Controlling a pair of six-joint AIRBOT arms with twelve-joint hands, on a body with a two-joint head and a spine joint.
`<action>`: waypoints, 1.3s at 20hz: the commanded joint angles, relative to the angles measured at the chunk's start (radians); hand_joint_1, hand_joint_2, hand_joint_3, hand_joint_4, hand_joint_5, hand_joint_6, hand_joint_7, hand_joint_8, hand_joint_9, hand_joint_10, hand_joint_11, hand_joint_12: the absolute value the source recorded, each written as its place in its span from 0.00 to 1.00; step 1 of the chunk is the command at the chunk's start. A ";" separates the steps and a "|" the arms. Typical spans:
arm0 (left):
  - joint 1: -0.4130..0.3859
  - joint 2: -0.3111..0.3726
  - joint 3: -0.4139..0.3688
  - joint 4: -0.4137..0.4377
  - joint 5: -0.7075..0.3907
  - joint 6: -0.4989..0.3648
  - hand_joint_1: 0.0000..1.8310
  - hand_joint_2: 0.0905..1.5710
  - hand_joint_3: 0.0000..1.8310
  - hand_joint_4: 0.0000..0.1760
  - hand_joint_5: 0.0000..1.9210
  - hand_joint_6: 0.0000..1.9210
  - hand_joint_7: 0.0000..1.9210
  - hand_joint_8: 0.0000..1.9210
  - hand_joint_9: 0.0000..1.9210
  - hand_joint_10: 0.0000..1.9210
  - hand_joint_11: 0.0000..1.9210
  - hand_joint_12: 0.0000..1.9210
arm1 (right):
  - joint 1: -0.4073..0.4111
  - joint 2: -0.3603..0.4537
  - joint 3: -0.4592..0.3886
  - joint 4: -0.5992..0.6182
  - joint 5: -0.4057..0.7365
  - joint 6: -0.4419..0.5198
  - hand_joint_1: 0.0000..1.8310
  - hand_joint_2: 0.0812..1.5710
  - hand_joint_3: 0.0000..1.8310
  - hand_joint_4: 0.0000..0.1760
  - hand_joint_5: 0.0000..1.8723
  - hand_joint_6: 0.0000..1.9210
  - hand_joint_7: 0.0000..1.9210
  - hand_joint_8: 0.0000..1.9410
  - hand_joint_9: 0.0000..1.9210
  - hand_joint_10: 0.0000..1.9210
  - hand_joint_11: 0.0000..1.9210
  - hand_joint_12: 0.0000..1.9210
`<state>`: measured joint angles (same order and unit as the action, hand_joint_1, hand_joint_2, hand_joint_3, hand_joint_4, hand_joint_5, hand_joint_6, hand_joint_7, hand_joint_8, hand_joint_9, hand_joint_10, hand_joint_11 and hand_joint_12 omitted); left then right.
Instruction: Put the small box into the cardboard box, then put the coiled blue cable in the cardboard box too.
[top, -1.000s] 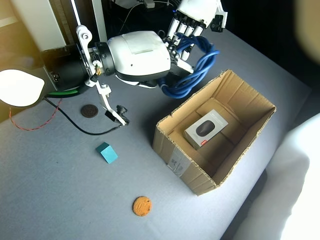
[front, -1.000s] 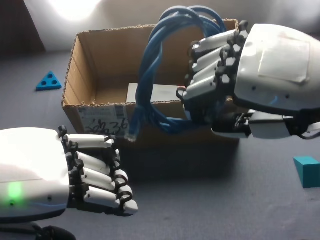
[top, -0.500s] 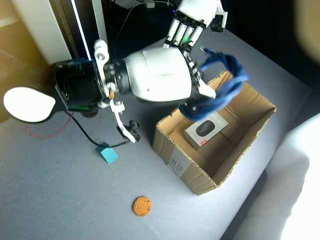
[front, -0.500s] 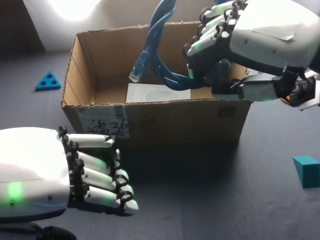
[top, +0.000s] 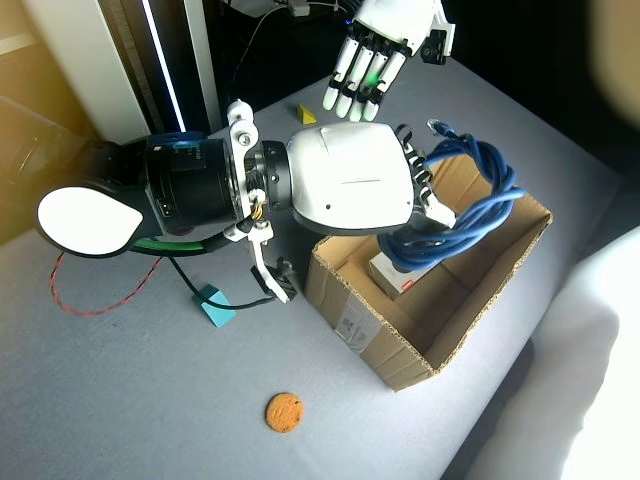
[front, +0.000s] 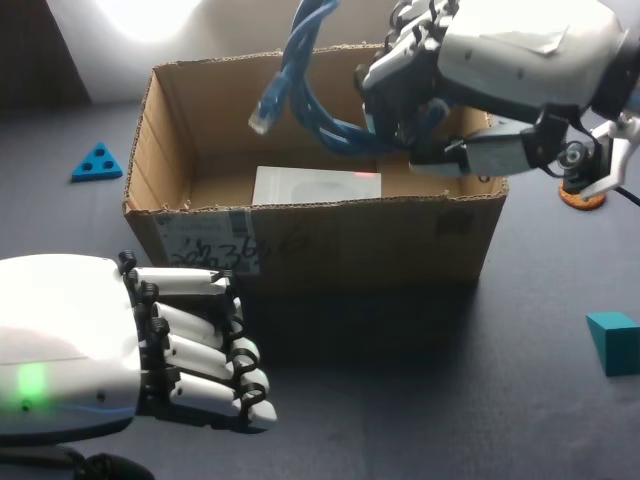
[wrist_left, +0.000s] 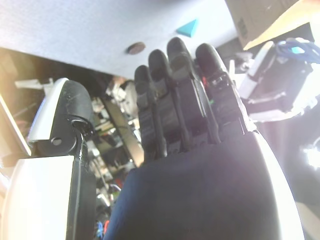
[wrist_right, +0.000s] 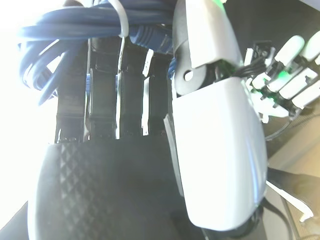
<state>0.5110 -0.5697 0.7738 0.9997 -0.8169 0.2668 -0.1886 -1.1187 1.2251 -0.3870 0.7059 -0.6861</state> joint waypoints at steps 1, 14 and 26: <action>-0.013 0.004 0.000 -0.041 -0.082 -0.001 0.36 0.82 0.00 0.00 0.28 0.00 0.29 0.00 0.27 0.00 0.00 0.55 | 0.021 0.003 0.013 0.042 0.111 -0.001 0.75 0.70 0.00 0.00 0.47 0.59 0.54 0.48 0.43 0.65 0.28 0.66; -0.014 0.001 0.003 -0.030 -0.083 -0.001 0.37 0.82 0.00 0.00 0.29 0.00 0.32 0.00 0.29 0.00 0.02 0.56 | 0.041 -0.034 0.064 0.062 0.087 -0.001 0.75 0.71 0.00 0.00 0.44 0.62 0.52 0.51 0.41 0.67 0.26 0.68; -0.022 -0.001 -0.002 -0.029 -0.082 -0.001 0.37 0.82 0.00 0.00 0.29 0.00 0.32 0.00 0.29 0.00 0.01 0.57 | 0.018 -0.050 0.070 0.062 0.086 -0.018 0.63 0.70 0.00 0.00 0.39 0.31 0.46 0.03 0.39 0.12 0.13 0.63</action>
<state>0.5007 -0.5709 0.7746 1.0142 -0.8181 0.2668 -0.1791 -1.1778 1.2911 -0.3550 0.6731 -0.7017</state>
